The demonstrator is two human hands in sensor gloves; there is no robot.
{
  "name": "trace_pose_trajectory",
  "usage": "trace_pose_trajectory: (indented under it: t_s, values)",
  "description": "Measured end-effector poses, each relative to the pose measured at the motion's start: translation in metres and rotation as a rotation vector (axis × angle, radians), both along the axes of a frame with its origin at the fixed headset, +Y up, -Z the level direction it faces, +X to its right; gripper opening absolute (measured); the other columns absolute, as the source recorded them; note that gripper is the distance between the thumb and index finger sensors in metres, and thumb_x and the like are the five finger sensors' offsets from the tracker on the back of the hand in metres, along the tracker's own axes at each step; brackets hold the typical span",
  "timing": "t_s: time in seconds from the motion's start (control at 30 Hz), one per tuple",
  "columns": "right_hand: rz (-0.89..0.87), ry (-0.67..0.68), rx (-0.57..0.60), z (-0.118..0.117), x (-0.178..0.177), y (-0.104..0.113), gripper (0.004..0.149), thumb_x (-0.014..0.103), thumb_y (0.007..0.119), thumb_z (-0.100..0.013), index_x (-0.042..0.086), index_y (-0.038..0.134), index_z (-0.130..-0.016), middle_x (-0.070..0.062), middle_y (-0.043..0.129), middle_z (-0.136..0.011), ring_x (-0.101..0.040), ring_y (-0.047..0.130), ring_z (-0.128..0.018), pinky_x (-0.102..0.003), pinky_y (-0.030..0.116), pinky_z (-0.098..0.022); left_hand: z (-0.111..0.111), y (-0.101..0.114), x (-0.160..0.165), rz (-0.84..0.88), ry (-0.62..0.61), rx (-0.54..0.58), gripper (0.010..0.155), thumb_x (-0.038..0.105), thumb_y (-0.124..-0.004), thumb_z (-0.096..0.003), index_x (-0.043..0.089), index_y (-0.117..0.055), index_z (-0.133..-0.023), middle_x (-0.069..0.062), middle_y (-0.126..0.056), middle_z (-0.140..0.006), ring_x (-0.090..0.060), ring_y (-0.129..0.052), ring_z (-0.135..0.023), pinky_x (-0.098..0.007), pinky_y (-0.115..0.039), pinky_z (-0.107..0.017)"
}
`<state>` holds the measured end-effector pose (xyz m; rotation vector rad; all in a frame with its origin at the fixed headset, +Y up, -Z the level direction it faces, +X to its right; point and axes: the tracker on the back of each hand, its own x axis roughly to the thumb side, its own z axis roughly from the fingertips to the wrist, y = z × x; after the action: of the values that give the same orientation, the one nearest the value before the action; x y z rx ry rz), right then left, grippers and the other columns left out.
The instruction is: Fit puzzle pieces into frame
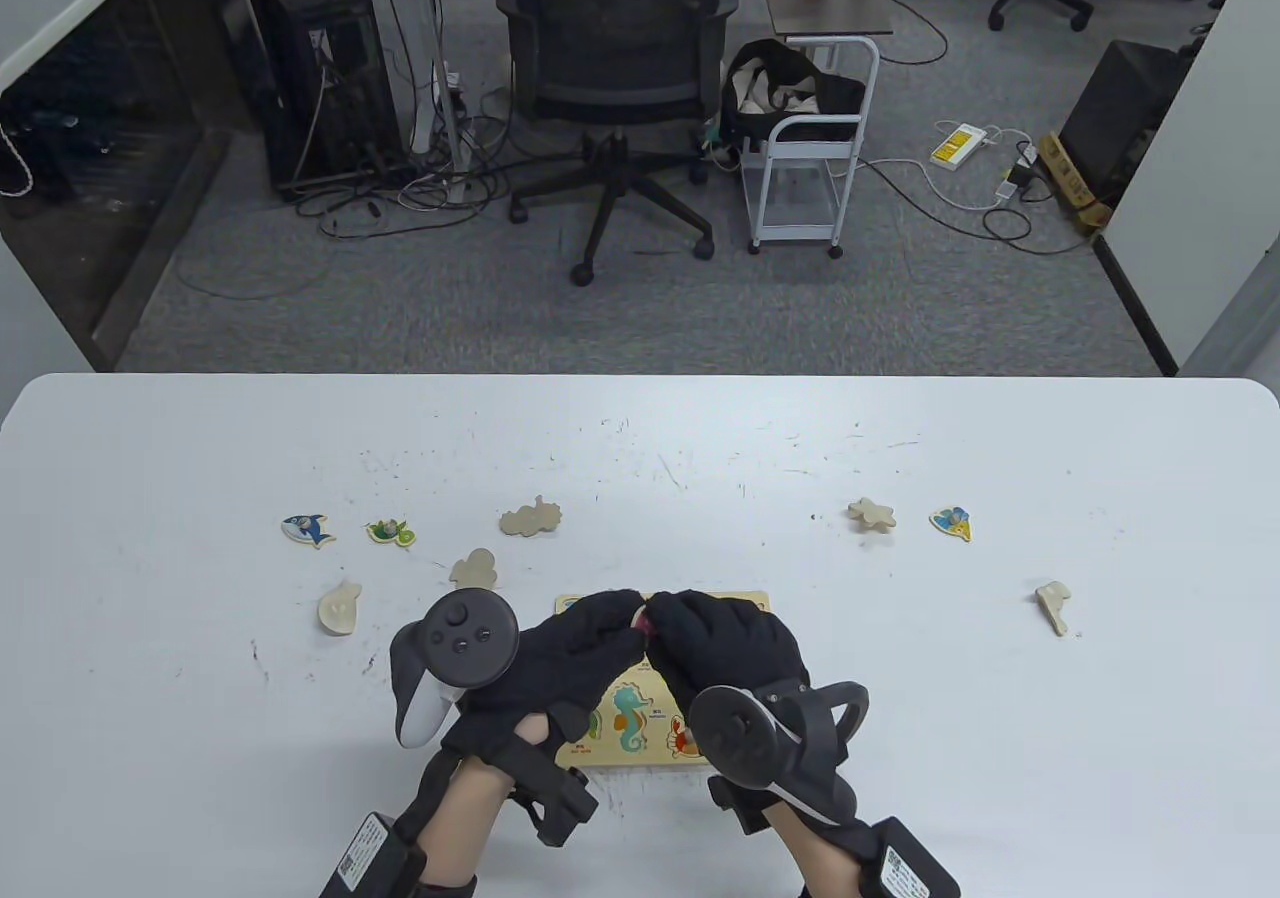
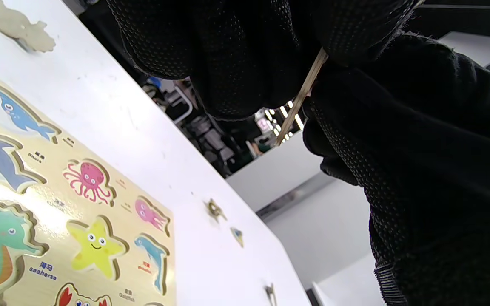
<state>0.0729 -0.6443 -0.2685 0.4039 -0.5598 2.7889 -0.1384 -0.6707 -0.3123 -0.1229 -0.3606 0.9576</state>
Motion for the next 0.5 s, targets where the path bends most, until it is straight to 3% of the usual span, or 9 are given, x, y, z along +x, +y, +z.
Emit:
trace_pose_trajectory:
  t_s: [0.13, 0.23, 0.43, 0.5]
  values:
    - [-0.02, 0.0, -0.026, -0.004, 0.005, 0.0, 0.045, 0.043, 0.09, -0.041, 0.037, 0.08, -0.084, 0.009, 0.091, -0.083, -0.016, 0.095, -0.068, -0.04, 0.079, -0.058, 0.002, 0.006, -0.002, -0.08, 0.044, 0.075, 0.054, 0.053, -0.077, -0.0524, 0.031, -0.075, -0.101, 0.006, -0.097, -0.091, -0.017, -0.1, -0.08, -0.043, -0.08, -0.068]
    - [-0.019, -0.01, -0.042, -0.006, 0.009, 0.0, 0.044, 0.042, 0.09, -0.042, 0.038, 0.08, -0.084, 0.009, 0.092, -0.083, -0.016, 0.095, -0.068, -0.04, 0.078, -0.058, 0.008, 0.017, -0.007, -0.291, 0.172, 0.24, 0.055, 0.054, -0.077, -0.052, 0.031, -0.074, -0.102, 0.006, -0.096, -0.093, -0.018, -0.099, -0.082, -0.044, -0.08, -0.068]
    - [0.04, -0.059, -0.053, -0.015, 0.02, -0.001, 0.042, 0.04, 0.09, -0.042, 0.039, 0.082, -0.083, 0.01, 0.092, -0.084, -0.016, 0.095, -0.069, -0.039, 0.078, -0.059, 0.015, 0.032, -0.013, -0.64, 0.35, 0.459, 0.057, 0.058, -0.072, -0.0527, 0.034, -0.072, -0.104, 0.004, -0.093, -0.099, -0.021, -0.095, -0.088, -0.046, -0.077, -0.071]
    - [0.069, -0.078, -0.062, -0.018, 0.023, -0.002, 0.042, 0.04, 0.09, -0.042, 0.04, 0.081, -0.083, 0.01, 0.092, -0.084, -0.016, 0.095, -0.07, -0.04, 0.078, -0.059, 0.015, 0.034, -0.015, -0.751, 0.383, 0.482, 0.059, 0.06, -0.07, -0.053, 0.036, -0.068, -0.107, 0.003, -0.087, -0.106, -0.023, -0.09, -0.095, -0.048, -0.073, -0.075]
